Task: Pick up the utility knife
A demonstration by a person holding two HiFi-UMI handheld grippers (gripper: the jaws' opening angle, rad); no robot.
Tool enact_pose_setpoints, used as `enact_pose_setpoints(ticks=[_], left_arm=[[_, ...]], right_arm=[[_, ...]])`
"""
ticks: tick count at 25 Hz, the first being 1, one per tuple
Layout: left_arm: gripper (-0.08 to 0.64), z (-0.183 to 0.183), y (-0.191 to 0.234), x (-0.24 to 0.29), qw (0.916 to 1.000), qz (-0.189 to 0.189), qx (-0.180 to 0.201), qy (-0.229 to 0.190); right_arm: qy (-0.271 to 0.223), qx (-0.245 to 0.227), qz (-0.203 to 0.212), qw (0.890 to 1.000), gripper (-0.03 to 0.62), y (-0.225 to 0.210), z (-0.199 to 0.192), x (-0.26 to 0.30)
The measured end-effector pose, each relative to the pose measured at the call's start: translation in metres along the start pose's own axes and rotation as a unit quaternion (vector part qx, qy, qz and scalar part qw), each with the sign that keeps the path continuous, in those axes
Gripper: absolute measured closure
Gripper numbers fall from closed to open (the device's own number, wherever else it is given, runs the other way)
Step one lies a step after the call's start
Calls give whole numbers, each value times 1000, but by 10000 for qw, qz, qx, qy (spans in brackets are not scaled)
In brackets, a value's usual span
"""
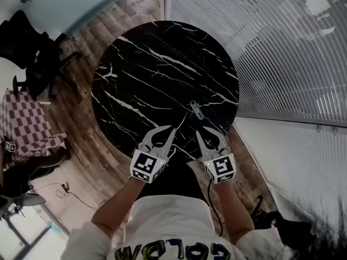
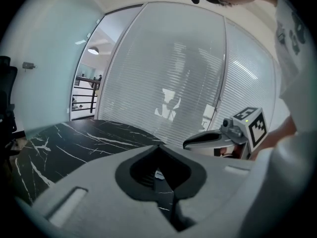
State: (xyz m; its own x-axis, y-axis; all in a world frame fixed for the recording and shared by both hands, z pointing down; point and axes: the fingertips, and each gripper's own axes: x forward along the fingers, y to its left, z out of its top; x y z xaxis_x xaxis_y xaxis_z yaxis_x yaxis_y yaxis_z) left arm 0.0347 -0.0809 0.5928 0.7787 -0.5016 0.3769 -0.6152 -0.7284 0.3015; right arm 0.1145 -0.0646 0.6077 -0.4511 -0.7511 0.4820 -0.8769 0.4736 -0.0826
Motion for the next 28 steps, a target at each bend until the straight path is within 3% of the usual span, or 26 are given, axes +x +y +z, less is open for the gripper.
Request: enact_pose_setpoints(ticks=[17,28], left_arm=[[555,-59,30,77,9988,-110,-196,446],[555,-94,50,103,9965,-15,-343,764]], right_arm=[[884,219,-232,9956,420,-73,-85,68],[1521,232,-55,9881,379,-89,-140,103]])
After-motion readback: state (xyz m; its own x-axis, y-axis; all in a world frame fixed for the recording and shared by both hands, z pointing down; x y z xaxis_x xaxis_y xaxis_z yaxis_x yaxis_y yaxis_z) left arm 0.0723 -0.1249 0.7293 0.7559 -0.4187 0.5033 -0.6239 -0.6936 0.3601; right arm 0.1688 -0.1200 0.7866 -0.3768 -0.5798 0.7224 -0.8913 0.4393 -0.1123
